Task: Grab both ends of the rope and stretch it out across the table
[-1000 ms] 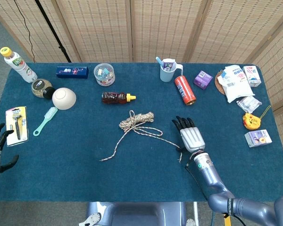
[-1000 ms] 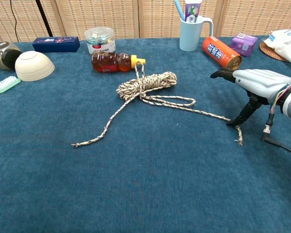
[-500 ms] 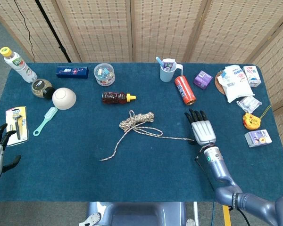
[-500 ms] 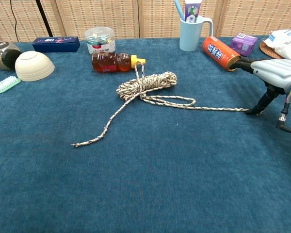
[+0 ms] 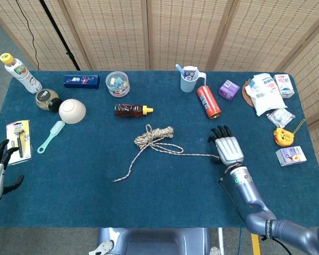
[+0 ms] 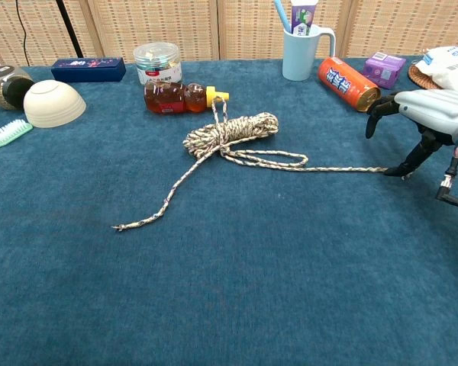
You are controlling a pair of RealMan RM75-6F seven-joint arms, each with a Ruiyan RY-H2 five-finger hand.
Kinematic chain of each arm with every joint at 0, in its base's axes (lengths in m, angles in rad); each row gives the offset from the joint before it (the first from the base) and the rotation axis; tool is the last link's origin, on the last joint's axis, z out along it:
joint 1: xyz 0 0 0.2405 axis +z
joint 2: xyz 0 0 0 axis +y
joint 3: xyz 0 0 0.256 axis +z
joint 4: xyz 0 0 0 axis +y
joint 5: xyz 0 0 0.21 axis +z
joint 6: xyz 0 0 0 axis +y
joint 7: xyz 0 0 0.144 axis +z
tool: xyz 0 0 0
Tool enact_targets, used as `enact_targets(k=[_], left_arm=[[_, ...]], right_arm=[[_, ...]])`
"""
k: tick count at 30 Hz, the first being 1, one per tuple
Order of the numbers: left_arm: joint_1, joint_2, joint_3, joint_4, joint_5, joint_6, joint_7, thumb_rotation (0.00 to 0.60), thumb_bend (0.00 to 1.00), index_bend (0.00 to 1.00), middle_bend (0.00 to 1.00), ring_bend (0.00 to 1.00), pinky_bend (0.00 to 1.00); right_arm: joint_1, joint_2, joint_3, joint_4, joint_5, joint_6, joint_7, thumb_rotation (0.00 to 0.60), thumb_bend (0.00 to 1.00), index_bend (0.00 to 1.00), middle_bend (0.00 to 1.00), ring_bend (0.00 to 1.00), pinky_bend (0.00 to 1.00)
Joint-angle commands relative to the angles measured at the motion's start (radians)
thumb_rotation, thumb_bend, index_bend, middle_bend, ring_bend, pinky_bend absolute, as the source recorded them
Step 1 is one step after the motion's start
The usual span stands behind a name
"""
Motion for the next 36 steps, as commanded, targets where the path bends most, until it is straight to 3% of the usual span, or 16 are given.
enact_targets(k=[1, 16, 36], left_arm=[[-0.001, -0.002, 0.0, 0.003, 0.0, -0.002, -0.002, 0.6, 0.22, 0.21, 0.09, 0.03, 0.0], [-0.005, -0.005, -0.001, 0.023, -0.004, -0.008, -0.017, 0.6, 0.22, 0.21, 0.09, 0.0, 0.0], [0.004, -0.002, 0.006, 0.032, -0.001, -0.002, -0.032, 0.6, 0.22, 0.21, 0.09, 0.0, 0.0]], right_arm=[[-0.002, 0.02, 0.004, -0.034, 0.015, -0.011, -0.007, 0.6, 0.28, 0.41, 0.15, 0.08, 0.0], [0.001, -0.027, 0.007, -0.018, 0.035, -0.004, -0.008, 0.6, 0.34, 0.48, 0.15, 0.06, 0.0], [0.003, -0.104, 0.005, 0.087, 0.036, -0.013, 0.018, 0.6, 0.4, 0.51, 0.15, 0.05, 0.0]])
